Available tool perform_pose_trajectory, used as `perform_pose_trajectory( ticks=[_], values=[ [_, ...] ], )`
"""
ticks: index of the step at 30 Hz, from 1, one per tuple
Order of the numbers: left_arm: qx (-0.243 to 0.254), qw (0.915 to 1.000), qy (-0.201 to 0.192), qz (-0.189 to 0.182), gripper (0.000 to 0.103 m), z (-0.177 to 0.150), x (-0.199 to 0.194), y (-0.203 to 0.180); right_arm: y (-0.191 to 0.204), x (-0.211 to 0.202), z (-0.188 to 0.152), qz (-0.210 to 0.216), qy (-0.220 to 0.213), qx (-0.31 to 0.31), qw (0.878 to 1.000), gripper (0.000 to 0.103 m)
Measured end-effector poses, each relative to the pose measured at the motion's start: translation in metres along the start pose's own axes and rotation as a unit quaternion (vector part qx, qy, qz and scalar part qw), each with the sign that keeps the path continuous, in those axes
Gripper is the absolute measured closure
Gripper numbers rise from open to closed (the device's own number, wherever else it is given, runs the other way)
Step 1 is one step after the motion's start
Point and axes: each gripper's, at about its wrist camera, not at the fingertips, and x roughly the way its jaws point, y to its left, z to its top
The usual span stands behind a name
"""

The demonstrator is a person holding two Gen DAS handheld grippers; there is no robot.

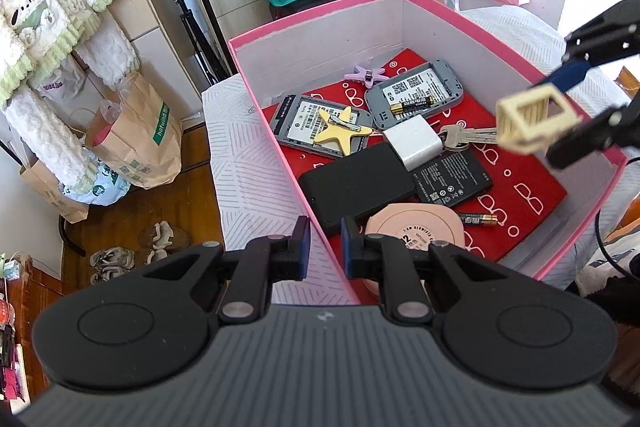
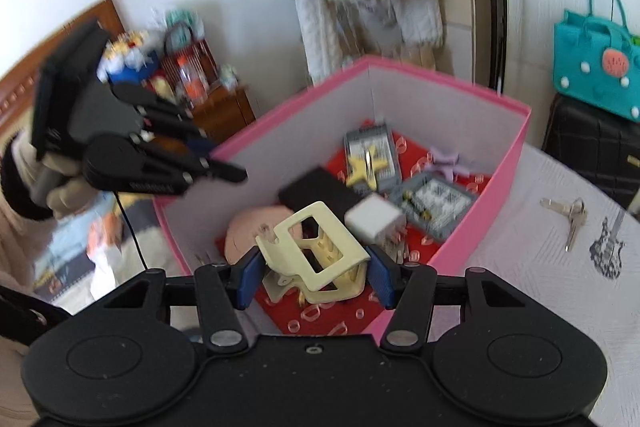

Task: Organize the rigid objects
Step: 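Carry the cream holder into the box and open the right gripper, then reach the right gripper to the silver keys on the table and grasp them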

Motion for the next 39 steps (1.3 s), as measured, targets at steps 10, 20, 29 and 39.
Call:
perform_pose_trajectory(
  ticks=[10,20,29,39],
  values=[
    [-0.006,1.0,0.002,-0.007,0.089,0.001,-0.001,0.003,0.003,-0.02,0.004,-0.013,-0.019,-0.001,1.0,0.042],
    [-0.014,0.9998,-0.004,-0.009,0.089,-0.002,-0.001,0.003,-0.059,-0.071,-0.006,-0.086,-0.113,0.1,0.985,0.039],
    [-0.024,0.9996,-0.006,-0.01,0.089,-0.001,-0.002,0.004,-0.137,-0.042,-0.016,-0.235,-0.102,0.065,0.965,0.04],
    [-0.027,0.9996,0.001,-0.008,0.089,0.001,-0.002,0.006,-0.181,0.017,0.002,-0.19,-0.068,0.07,0.977,0.086]
  ],
)
